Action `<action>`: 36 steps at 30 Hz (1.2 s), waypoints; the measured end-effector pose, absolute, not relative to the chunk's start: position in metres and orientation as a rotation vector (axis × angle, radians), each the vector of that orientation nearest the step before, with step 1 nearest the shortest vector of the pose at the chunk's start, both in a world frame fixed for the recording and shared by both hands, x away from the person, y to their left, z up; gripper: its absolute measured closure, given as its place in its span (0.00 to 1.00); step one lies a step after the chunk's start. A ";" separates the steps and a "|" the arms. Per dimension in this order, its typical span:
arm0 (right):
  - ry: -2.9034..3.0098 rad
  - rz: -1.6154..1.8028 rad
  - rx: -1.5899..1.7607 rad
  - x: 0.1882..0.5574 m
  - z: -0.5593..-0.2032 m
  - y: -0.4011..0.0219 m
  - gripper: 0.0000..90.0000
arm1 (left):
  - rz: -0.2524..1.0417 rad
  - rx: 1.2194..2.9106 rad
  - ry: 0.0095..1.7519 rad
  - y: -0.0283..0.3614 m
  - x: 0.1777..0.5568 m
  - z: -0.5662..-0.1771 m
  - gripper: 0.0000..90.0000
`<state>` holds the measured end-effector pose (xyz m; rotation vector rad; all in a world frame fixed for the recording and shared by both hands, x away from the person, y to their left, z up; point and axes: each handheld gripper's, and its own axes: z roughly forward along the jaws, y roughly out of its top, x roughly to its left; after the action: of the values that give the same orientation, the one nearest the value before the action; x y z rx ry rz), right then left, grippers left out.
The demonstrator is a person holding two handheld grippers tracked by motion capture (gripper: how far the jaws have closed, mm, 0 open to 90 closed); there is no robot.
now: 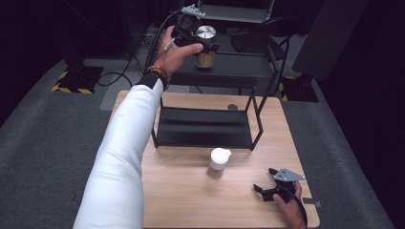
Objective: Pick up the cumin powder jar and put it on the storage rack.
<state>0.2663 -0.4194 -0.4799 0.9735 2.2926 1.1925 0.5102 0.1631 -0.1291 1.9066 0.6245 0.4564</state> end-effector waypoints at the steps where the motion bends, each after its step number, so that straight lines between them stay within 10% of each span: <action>1: 2.293 1.193 0.974 0.266 -0.480 -0.419 0.00 | 0.453 1.905 0.631 0.164 0.512 -0.130 0.35; 22: 2.295 1.194 0.971 0.266 -0.480 -0.420 0.00 | 0.434 1.872 0.655 0.168 0.523 -0.160 0.32; 36: 2.297 1.195 0.975 0.266 -0.480 -0.420 0.00 | 0.467 1.791 0.678 0.167 0.513 -0.160 0.06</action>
<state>0.2660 -0.4196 -0.4797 0.9746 2.2969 1.1946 0.5130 0.1669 -0.1599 1.7910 0.6776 0.4671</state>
